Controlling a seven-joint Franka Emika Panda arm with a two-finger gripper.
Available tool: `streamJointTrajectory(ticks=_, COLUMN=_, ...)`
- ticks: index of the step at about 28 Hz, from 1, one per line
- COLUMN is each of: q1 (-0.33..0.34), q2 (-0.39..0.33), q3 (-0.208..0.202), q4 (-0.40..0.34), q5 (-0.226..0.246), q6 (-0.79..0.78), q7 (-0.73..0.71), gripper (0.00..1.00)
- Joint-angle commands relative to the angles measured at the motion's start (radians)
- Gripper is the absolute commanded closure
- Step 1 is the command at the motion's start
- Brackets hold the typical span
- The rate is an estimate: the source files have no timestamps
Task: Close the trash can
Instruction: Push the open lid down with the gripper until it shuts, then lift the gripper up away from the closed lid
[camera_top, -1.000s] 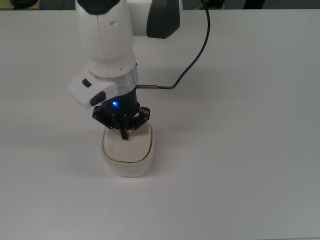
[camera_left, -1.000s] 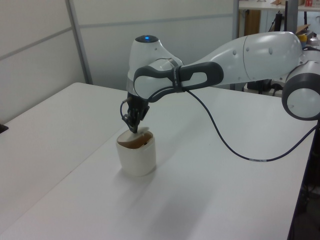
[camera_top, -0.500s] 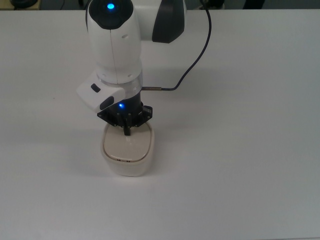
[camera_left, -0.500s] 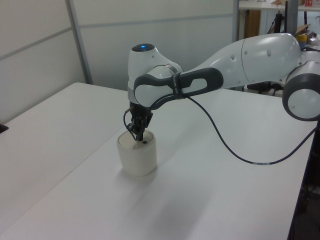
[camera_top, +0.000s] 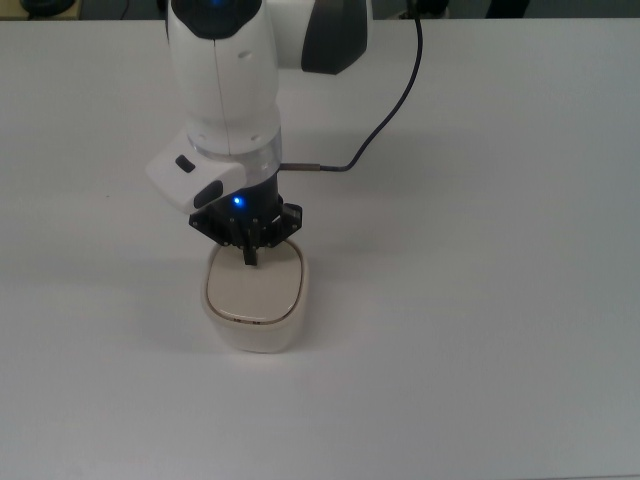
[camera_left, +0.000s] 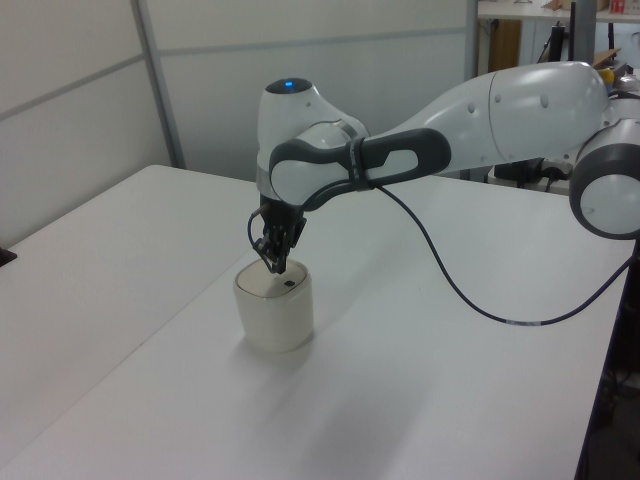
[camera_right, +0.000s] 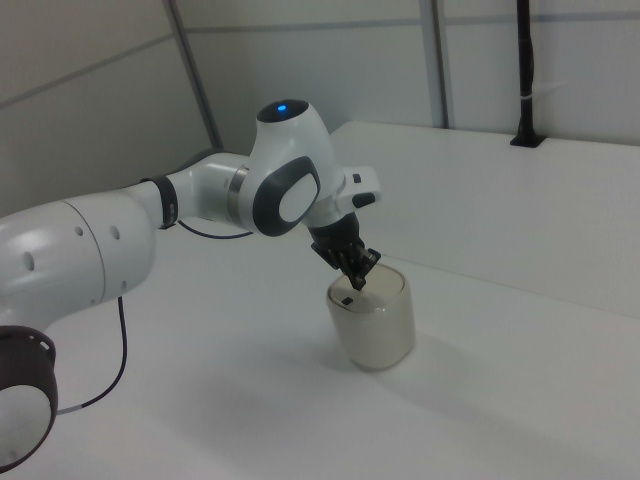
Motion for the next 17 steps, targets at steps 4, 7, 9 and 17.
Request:
streamJointTrajectory(ticks=4, q1=0.004, q2=-0.108, q3=-0.012, q4=-0.014, q5=-0.008, q6=-0.137, q7=-0.055, gripper=0.27)
streamJointTrajectory(ticks=7, q1=0.003, q2=-0.132, q3=-0.012, q4=-0.014, q5=-0.009, q6=-0.183, q7=-0.069, gripper=0.00)
streamJointTrajectory(ticks=9, q1=0.002, q2=-0.145, q3=-0.013, q4=-0.013, q5=-0.011, q6=-0.222, q7=-0.088, gripper=0.00)
streamJointTrajectory(ticks=17, q1=0.002, q2=-0.166, q3=-0.012, q4=-0.013, q5=-0.009, q6=-0.256, q7=-0.089, gripper=0.00)
